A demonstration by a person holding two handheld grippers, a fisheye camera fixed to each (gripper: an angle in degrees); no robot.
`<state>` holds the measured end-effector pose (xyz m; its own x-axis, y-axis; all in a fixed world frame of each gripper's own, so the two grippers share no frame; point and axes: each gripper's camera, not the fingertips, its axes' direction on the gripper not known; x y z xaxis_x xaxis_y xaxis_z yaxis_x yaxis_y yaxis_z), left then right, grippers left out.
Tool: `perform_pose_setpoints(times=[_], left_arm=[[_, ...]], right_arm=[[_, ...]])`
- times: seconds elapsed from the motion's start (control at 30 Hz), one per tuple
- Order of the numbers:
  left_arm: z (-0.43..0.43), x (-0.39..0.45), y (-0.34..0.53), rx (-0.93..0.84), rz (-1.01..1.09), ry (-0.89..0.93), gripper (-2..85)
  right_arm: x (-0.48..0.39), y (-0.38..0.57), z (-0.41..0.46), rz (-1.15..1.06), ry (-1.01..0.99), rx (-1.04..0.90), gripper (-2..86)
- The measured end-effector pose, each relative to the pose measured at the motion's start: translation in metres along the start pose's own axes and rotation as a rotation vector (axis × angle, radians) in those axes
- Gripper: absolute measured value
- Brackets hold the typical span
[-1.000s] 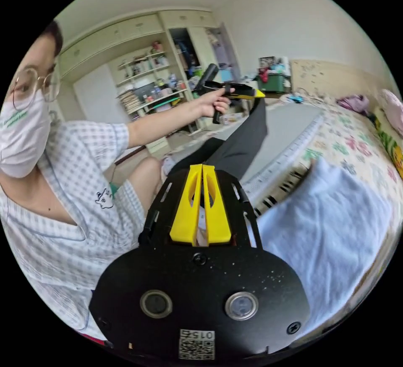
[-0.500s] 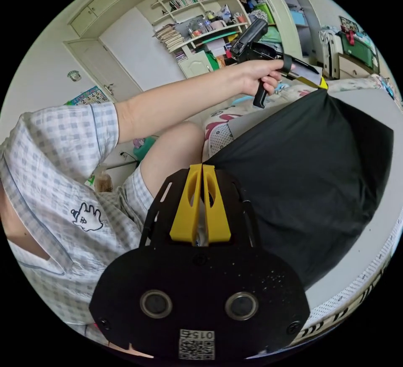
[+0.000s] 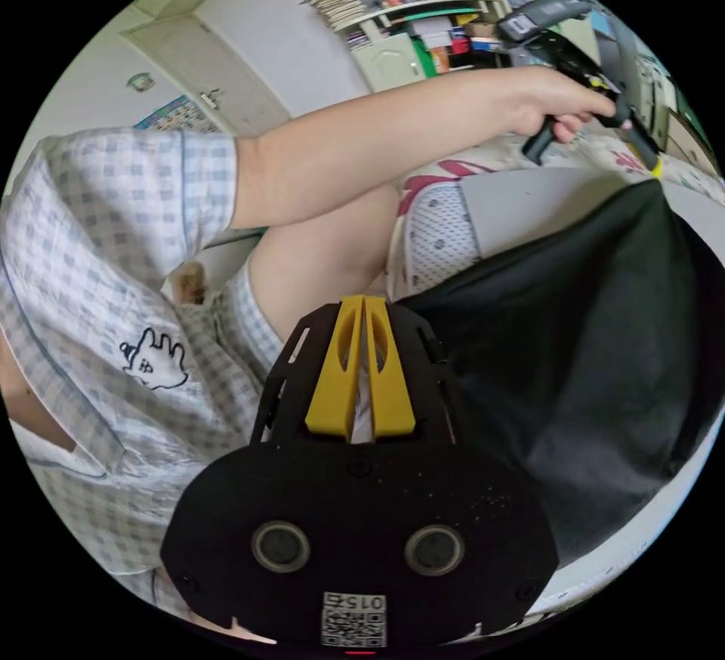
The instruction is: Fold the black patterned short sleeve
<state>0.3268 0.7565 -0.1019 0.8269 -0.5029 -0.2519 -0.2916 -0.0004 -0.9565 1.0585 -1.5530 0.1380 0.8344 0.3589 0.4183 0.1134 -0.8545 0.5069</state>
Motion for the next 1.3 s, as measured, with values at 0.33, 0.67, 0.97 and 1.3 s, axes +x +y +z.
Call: perform_pose_setpoints(times=[0.33,0.67,0.97,1.3], left_arm=[[-0.018,0.006,0.014,-0.004,-0.042,0.158,6.0],[-0.014,0.019,0.015,-0.073,-0.027,0.082,3.2],[-0.019,0.021,0.017,-0.074,-0.048,0.112,1.8],[-0.021,0.031,0.020,-0.085,-0.024,0.060,-0.5]], right_arm=[[0.039,0.075,0.018,-0.044,0.142,0.036,-0.1],[0.056,0.118,0.107,-0.143,0.315,-0.125,9.7],[0.084,0.153,0.161,-0.206,0.641,-0.152,5.7],[0.153,0.146,0.124,-0.143,0.462,-0.128,2.8]])
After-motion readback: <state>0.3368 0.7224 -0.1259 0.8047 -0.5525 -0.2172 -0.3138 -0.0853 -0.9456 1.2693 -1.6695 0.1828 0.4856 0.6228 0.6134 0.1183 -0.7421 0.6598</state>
